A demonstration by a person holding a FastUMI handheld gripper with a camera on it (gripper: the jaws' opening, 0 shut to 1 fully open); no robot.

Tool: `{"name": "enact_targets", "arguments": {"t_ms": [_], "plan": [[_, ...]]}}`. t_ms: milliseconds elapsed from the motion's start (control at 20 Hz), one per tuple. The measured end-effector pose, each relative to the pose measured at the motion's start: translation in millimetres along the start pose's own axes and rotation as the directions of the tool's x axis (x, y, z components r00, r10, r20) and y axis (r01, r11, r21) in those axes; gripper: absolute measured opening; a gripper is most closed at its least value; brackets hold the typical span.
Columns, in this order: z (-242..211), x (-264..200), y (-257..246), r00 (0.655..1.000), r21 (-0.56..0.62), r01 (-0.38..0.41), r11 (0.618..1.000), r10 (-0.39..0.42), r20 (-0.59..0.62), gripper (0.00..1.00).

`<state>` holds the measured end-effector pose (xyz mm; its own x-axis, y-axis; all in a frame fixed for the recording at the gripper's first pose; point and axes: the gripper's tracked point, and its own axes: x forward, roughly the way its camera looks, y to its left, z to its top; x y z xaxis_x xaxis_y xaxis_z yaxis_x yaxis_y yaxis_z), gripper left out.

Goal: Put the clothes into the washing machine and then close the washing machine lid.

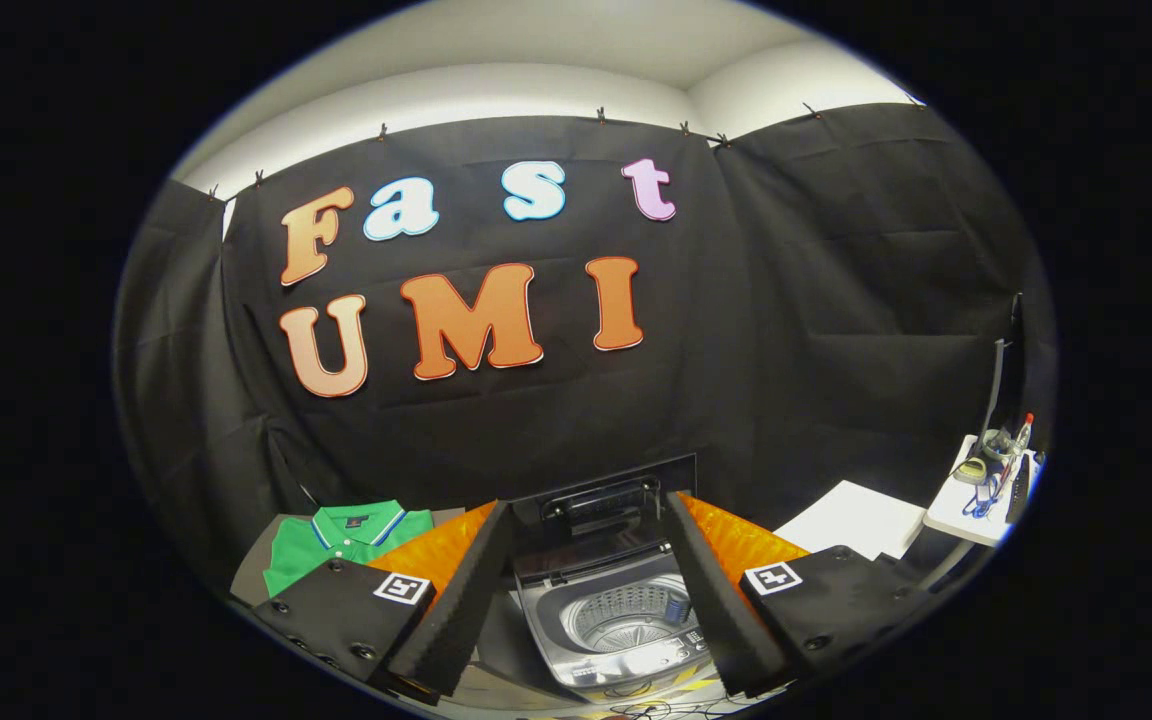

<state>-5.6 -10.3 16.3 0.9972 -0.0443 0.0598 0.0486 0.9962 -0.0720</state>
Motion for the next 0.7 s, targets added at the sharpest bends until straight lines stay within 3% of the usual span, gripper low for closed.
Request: {"name": "enact_targets", "arguments": {"t_ms": [250, 500, 700], "plan": [[5, 0, 23, 1.000, -0.010, -0.031, 0.999, 0.031, -0.004, 0.99], [-17, 1, 98, 0.986, -0.012, -0.153, 0.988, 0.152, -0.063, 0.98], [-49, 0, 178, 0.955, -0.069, -0.272, 0.960, 0.260, -0.139, 0.99]]}}
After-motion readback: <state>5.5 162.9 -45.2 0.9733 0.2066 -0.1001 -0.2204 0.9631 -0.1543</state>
